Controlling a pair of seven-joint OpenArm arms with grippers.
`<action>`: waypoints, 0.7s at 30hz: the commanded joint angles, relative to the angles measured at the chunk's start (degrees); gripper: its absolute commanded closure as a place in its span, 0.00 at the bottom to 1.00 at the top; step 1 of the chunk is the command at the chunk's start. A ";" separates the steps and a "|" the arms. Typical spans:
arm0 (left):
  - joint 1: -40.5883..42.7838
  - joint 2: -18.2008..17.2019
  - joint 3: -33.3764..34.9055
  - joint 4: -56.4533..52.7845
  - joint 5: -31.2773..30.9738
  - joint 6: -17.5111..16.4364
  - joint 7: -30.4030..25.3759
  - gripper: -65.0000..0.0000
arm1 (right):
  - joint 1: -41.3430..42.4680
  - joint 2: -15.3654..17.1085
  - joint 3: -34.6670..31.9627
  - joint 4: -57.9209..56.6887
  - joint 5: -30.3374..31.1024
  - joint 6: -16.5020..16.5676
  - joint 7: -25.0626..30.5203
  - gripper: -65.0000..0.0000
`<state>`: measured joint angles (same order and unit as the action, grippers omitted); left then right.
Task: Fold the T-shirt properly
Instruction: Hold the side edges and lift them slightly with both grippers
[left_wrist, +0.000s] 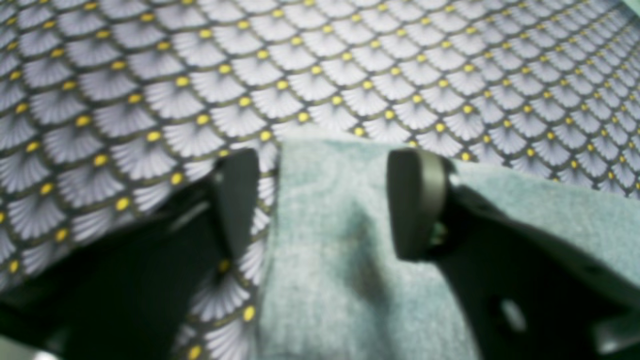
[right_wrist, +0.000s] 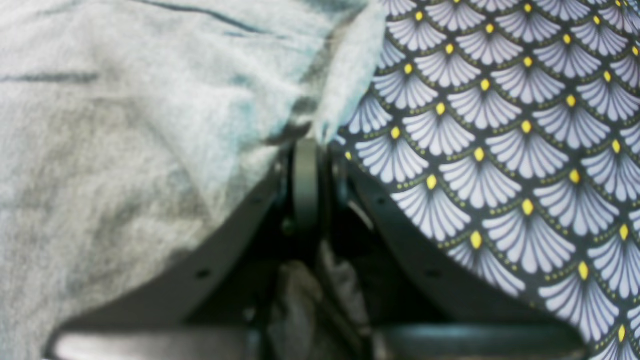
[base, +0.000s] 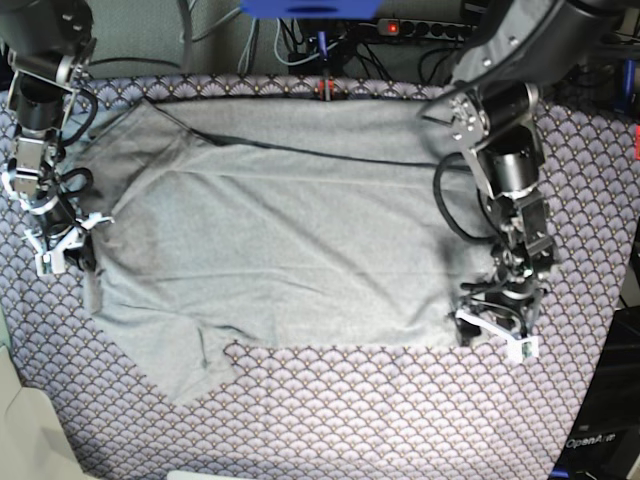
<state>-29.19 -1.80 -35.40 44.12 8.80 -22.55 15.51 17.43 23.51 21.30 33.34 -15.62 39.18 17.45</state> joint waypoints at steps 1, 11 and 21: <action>-1.54 -0.44 0.10 -0.38 -0.58 -0.36 -2.54 0.28 | 0.81 0.80 -0.07 0.46 -0.52 0.82 -0.53 1.00; -2.77 -2.72 0.10 -10.93 -0.67 6.94 -10.36 0.20 | 0.81 0.80 -0.16 0.46 -0.60 0.82 -0.53 1.00; -6.81 -2.72 0.36 -18.58 -0.40 6.85 -14.85 0.20 | 0.81 0.80 -0.33 0.46 -0.60 0.82 -0.53 1.00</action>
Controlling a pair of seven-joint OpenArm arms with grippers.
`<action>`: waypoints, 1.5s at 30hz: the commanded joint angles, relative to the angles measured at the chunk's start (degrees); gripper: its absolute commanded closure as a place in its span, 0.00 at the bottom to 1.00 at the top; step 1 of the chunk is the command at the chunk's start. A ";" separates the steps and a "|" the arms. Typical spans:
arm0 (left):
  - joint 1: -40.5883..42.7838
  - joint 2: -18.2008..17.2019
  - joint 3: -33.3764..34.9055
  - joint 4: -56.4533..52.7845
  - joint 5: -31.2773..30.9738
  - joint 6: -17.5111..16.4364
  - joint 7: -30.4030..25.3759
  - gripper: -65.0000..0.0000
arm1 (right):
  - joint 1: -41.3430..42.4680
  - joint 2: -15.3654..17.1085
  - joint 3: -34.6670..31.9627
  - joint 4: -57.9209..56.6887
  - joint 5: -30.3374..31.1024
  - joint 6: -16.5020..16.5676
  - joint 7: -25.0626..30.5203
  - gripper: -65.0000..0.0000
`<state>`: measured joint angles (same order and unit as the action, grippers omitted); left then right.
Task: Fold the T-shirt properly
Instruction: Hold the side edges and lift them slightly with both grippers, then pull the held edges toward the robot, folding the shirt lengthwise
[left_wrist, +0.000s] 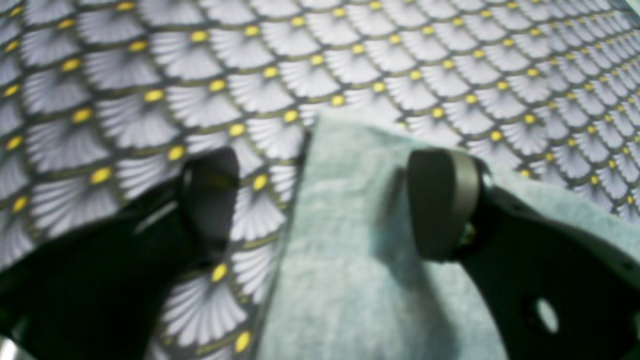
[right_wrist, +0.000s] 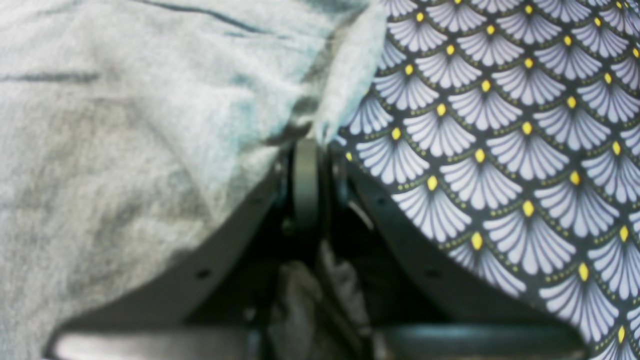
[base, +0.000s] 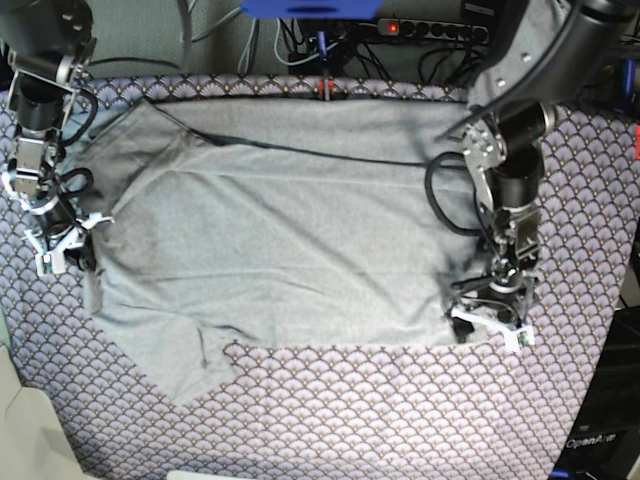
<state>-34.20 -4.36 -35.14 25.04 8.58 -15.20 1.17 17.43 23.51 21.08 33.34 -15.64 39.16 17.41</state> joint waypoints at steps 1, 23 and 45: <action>-2.07 -0.17 0.10 -0.20 -0.18 -0.49 -0.95 0.20 | 0.81 0.80 -0.11 0.46 -0.58 0.84 -0.49 1.00; -2.95 -0.17 -0.07 -3.54 -0.36 -0.31 -0.77 1.00 | 0.90 0.80 0.15 0.46 -0.58 0.84 -0.13 1.00; 13.76 7.22 0.01 41.56 -0.45 -7.96 26.39 1.00 | -9.83 -1.57 3.58 22.26 -0.23 0.84 -0.13 1.00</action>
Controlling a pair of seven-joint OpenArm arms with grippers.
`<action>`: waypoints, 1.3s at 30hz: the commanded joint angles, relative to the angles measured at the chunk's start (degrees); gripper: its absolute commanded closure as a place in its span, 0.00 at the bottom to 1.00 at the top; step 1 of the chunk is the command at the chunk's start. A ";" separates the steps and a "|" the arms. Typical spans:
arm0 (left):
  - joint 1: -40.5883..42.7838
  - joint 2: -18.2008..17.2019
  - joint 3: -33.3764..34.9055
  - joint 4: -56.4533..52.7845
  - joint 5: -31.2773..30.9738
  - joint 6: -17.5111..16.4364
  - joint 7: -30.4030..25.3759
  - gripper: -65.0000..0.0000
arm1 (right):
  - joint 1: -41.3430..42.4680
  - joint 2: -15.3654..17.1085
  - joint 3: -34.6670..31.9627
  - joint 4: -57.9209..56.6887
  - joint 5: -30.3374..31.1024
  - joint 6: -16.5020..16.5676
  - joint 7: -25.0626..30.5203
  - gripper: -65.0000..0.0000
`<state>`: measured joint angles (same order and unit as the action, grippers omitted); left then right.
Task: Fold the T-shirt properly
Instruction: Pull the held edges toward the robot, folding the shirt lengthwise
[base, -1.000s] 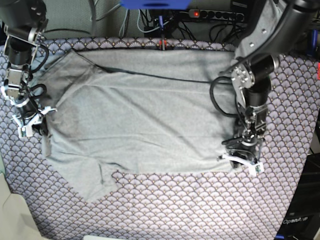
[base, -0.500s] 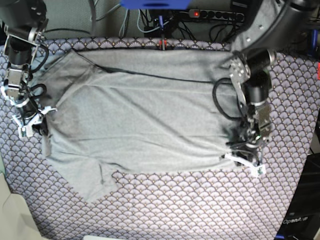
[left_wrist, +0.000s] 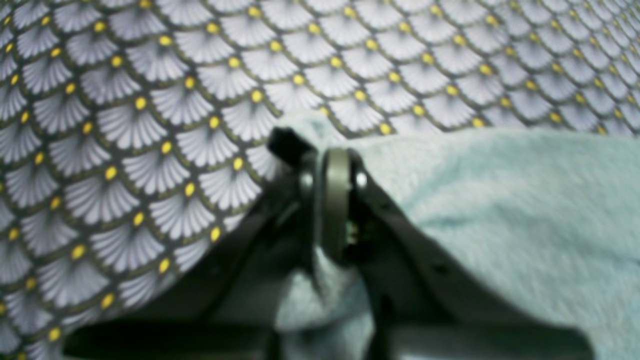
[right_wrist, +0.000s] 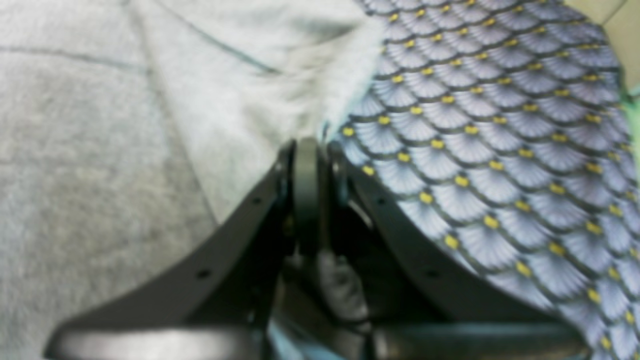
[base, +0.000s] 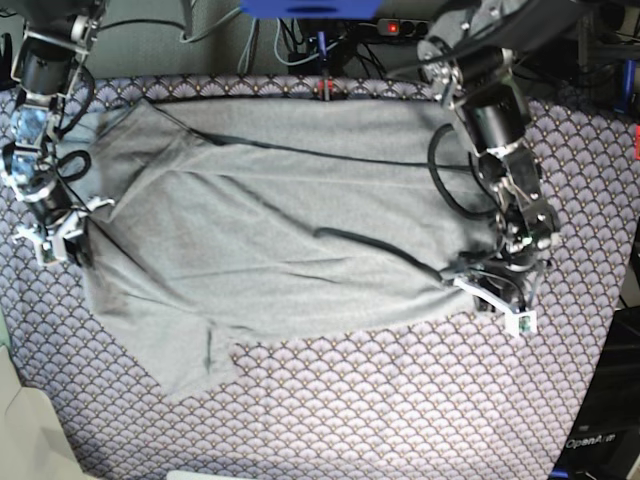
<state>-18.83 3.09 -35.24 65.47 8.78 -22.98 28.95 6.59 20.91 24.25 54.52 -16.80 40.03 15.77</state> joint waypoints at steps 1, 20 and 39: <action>-1.08 0.38 0.21 2.62 -0.64 -0.27 -0.69 1.00 | 0.66 0.85 1.11 1.79 0.93 -0.03 1.50 1.00; 11.93 2.23 -0.05 27.23 -0.73 -6.86 12.15 1.00 | -6.63 -9.26 24.23 17.61 0.75 -0.03 1.59 1.00; 25.38 3.46 -0.14 37.43 -0.64 -11.17 15.40 1.00 | -19.12 -10.58 25.73 18.93 6.64 -0.03 1.77 1.00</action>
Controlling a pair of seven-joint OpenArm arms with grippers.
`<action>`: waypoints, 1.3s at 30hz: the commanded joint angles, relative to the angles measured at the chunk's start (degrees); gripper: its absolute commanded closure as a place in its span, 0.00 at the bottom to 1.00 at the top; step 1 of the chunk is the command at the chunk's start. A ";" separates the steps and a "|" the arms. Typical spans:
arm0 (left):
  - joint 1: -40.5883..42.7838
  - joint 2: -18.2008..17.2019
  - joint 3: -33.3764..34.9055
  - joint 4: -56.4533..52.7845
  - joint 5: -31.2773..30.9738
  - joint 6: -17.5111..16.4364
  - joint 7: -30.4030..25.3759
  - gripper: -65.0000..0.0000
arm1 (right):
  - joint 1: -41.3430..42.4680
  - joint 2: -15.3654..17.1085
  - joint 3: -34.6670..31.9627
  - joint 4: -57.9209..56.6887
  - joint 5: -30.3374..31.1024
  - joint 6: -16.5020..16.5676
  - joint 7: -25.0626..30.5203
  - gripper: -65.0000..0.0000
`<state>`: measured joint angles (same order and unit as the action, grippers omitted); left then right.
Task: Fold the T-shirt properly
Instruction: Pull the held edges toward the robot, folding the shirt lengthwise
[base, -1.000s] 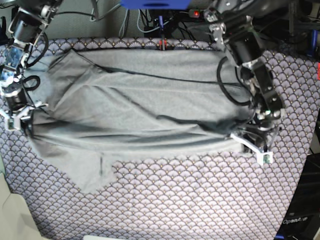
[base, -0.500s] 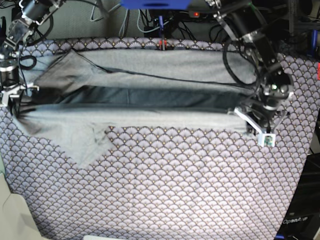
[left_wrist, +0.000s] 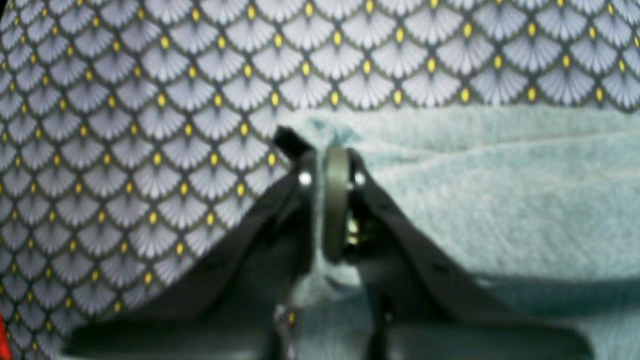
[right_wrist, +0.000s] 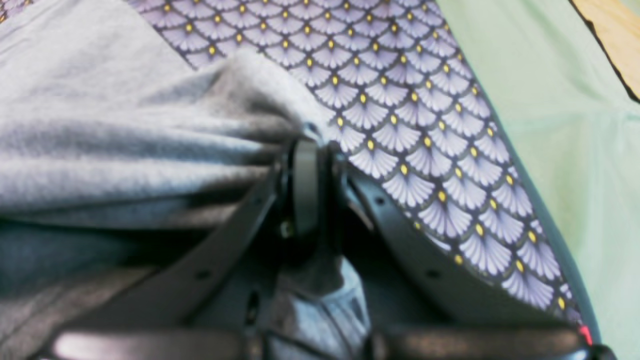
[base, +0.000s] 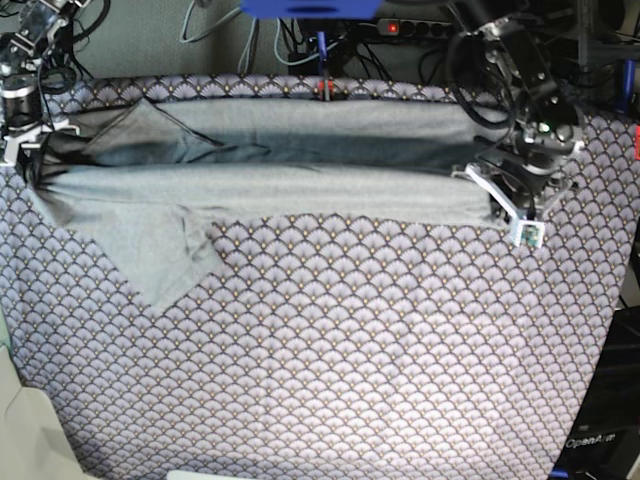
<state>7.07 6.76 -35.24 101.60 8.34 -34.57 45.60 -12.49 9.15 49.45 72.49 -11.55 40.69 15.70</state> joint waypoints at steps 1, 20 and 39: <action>-0.08 -0.22 -0.14 1.74 -0.21 0.41 -1.25 1.00 | -0.04 1.09 0.70 0.96 1.40 -0.69 1.83 1.00; 6.42 -0.57 -0.14 1.65 -0.21 0.41 -1.78 1.00 | -3.29 -0.58 5.54 0.79 1.13 -0.69 1.83 1.00; 7.30 -0.74 -0.14 1.83 -0.21 0.32 -1.78 1.00 | -9.00 -1.28 6.86 -2.38 1.05 -0.69 20.91 1.00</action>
<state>14.57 6.55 -35.14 102.39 7.73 -34.74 44.60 -21.04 6.63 55.46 69.34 -12.16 41.12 34.65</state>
